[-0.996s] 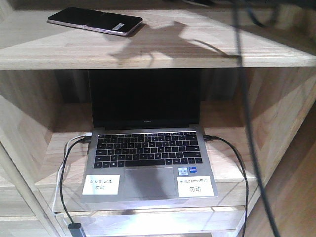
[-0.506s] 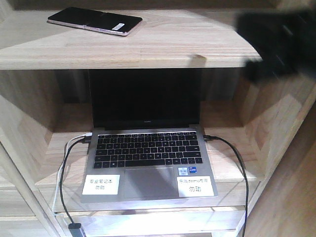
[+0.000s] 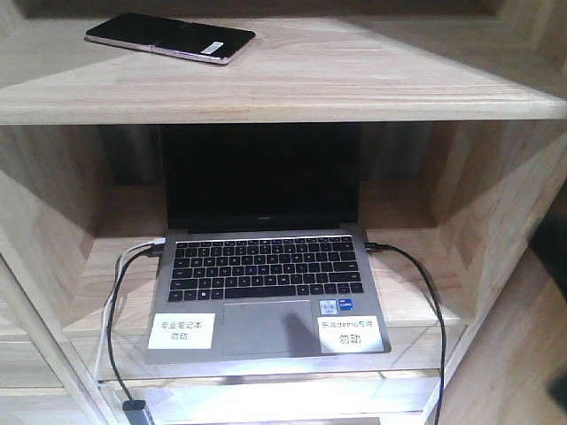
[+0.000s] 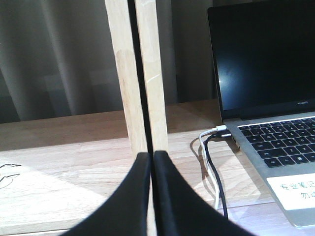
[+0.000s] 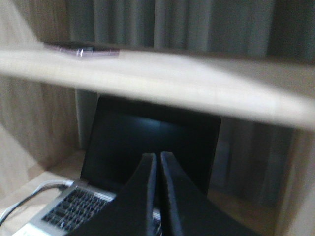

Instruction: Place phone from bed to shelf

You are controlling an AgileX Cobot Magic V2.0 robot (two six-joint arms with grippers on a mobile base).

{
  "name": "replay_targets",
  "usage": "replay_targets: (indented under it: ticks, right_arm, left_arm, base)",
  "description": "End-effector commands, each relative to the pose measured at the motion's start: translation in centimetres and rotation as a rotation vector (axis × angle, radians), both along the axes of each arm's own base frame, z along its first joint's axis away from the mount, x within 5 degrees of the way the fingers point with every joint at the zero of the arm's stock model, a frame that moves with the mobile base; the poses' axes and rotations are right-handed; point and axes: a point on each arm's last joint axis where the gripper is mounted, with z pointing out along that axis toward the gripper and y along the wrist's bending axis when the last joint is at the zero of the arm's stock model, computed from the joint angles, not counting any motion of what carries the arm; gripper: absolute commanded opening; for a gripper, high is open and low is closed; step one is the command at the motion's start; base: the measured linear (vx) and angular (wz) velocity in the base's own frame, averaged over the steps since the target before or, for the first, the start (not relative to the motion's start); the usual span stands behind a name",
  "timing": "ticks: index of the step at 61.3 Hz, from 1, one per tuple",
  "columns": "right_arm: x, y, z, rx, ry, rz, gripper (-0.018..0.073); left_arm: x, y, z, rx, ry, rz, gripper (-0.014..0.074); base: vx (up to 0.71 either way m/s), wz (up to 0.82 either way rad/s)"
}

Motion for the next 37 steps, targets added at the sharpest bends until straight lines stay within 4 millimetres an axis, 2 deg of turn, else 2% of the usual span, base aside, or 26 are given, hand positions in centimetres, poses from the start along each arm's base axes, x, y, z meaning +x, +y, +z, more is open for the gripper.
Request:
replay_targets:
  ticks: [1, 14, 37]
  right_arm:
    - [-1.0, -0.9, -0.3, 0.05, -0.057, -0.052, -0.0003]
    - [-2.5, -1.7, -1.7, 0.075, -0.118, -0.077, -0.0003]
    - [-2.6, -1.7, -1.7, 0.077, -0.122, -0.075, -0.0003]
  left_arm:
    - [-0.1, -0.1, 1.5, -0.009, -0.101, -0.006, 0.0001]
    - [-0.1, -0.1, 1.5, -0.009, -0.101, -0.006, 0.0001]
    - [-0.1, -0.1, 1.5, -0.009, -0.101, -0.006, 0.0001]
  base:
    - [0.0, 0.0]
    - [0.0, 0.0]
    - [0.0, 0.0]
